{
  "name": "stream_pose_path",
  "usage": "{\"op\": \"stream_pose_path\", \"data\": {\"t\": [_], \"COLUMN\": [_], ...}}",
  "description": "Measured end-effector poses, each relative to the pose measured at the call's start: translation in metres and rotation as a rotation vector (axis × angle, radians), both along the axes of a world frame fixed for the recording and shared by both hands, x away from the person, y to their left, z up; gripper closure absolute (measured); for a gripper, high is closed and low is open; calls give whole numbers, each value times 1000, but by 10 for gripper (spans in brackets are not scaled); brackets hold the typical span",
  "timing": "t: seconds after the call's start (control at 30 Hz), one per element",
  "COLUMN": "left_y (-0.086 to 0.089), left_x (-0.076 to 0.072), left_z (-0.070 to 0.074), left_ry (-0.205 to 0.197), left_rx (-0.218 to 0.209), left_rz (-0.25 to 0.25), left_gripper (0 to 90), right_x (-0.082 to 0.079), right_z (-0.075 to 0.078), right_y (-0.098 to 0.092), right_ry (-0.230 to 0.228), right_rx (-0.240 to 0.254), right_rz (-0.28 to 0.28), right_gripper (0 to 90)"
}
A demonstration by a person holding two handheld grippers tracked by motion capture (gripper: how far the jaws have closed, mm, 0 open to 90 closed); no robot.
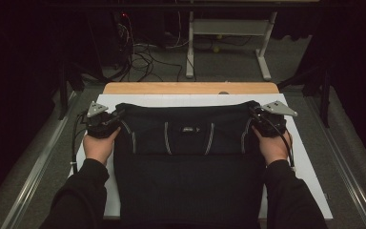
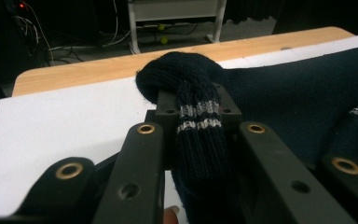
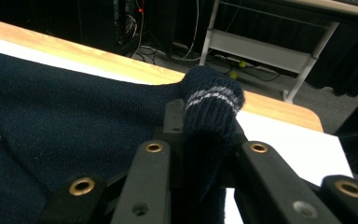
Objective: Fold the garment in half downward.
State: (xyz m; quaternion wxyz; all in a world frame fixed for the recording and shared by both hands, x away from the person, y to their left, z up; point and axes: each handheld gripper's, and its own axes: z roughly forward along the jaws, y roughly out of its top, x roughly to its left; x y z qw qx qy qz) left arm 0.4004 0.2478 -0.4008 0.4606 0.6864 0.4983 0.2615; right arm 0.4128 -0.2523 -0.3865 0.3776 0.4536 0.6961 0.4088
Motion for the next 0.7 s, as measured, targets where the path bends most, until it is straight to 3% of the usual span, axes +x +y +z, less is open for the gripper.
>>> {"op": "stream_pose_path", "data": {"t": [0.13, 0.3, 0.4, 0.53, 0.7], "left_y": [0, -3, -2, -6, -10], "left_x": [4, 14, 22, 31, 38], "left_z": [-3, -17, -28, -42, -48], "left_ry": [8, 44, 87, 139, 166], "left_rx": [0, 30, 7, 27, 26], "left_rz": [1, 0, 9, 37, 56], "left_gripper": [745, 742, 739, 718, 717], "right_x": [2, 10, 16, 25, 34], "right_z": [3, -9, -21, -32, -43], "right_y": [1, 3, 5, 7, 8], "right_ry": [-16, 19, 51, 78, 118], "right_rx": [13, 2, -7, -15, -31], "right_rz": [-2, -1, -6, -15, -27], "right_gripper": [797, 796, 791, 785, 775]}}
